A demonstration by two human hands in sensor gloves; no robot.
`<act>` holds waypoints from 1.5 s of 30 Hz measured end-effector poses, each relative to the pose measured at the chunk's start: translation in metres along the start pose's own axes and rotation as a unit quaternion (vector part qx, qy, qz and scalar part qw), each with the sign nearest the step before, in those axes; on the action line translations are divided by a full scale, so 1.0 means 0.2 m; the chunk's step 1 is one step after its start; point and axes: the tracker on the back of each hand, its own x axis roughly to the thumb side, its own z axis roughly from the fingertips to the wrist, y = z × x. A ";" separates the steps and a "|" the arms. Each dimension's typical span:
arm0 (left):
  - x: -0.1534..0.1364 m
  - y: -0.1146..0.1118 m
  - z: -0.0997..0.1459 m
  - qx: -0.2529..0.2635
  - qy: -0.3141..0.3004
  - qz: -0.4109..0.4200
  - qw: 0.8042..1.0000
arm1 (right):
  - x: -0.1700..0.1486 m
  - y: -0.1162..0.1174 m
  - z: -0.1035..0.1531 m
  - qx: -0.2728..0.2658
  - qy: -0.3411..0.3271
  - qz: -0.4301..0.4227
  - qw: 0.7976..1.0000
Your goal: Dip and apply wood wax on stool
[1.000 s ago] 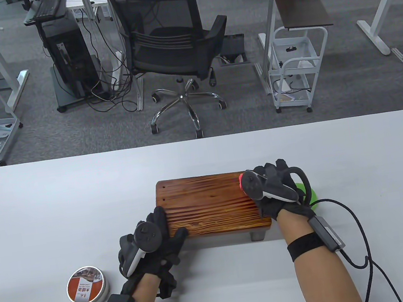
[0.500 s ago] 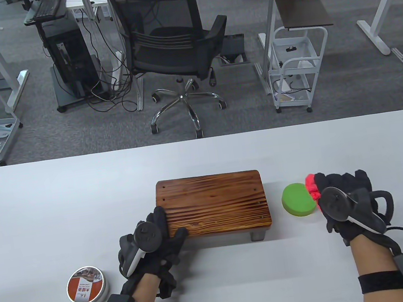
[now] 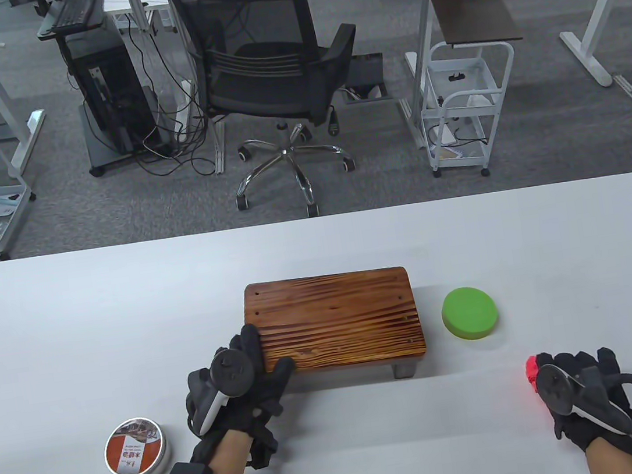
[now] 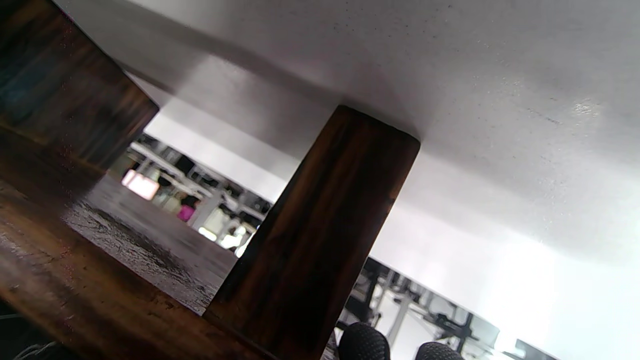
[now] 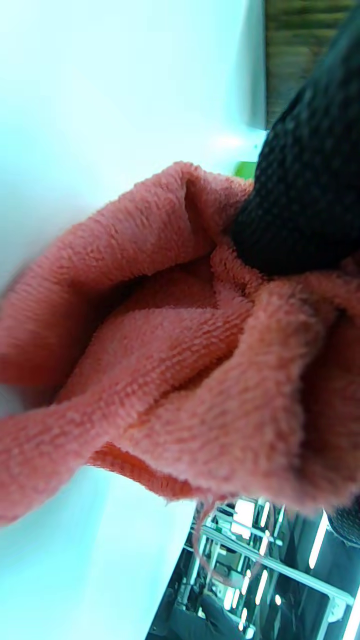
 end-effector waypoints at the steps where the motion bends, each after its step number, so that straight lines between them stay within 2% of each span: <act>1: 0.00 0.00 0.00 0.000 0.000 0.000 1.000 | 0.01 0.02 0.01 0.003 -0.004 -0.007 1.000; 4: 0.00 0.00 0.00 0.001 -0.001 0.000 1.000 | 0.03 0.04 0.01 0.005 -0.008 -0.010 1.000; 8: 0.00 0.00 0.00 0.001 0.000 0.000 1.000 | 0.05 0.04 0.02 0.061 -0.014 -0.011 0.998; 10: 0.00 0.00 0.00 0.001 0.000 -0.001 1.000 | 0.05 0.04 0.03 0.073 -0.014 -0.009 0.997; 14: 0.00 0.00 0.00 0.001 0.001 -0.001 1.000 | 0.05 -0.01 0.02 0.113 0.015 -0.017 0.993; 16: 0.00 0.00 0.00 0.001 0.001 -0.001 1.000 | 0.05 -0.05 0.02 0.114 0.024 -0.036 0.993; 23: 0.00 0.00 0.00 0.002 0.000 -0.002 1.000 | 0.12 -0.34 -0.01 0.008 -0.002 -0.119 0.993; 25: 0.00 0.00 0.00 0.002 0.000 -0.002 1.000 | 0.18 -0.42 -0.02 -0.029 -0.027 -0.164 0.986; 28: 0.00 0.00 0.00 0.001 0.000 -0.002 1.000 | 0.26 -0.47 -0.03 -0.062 -0.054 -0.208 0.975; 31: 0.00 0.00 0.00 0.001 0.000 -0.003 1.000 | 0.34 -0.45 -0.05 -0.096 -0.078 -0.234 0.964; 35: 0.00 0.00 0.00 0.001 -0.001 -0.002 1.000 | 0.39 -0.35 -0.07 -0.117 -0.080 -0.234 0.962; 39: -0.01 -0.01 0.01 0.012 -0.006 0.000 1.000 | 0.39 -0.28 -0.08 -0.093 -0.076 -0.265 0.957; 45: -0.01 -0.01 0.01 0.020 -0.004 0.006 1.000 | 0.36 -0.24 -0.06 -0.095 -0.077 -0.284 0.951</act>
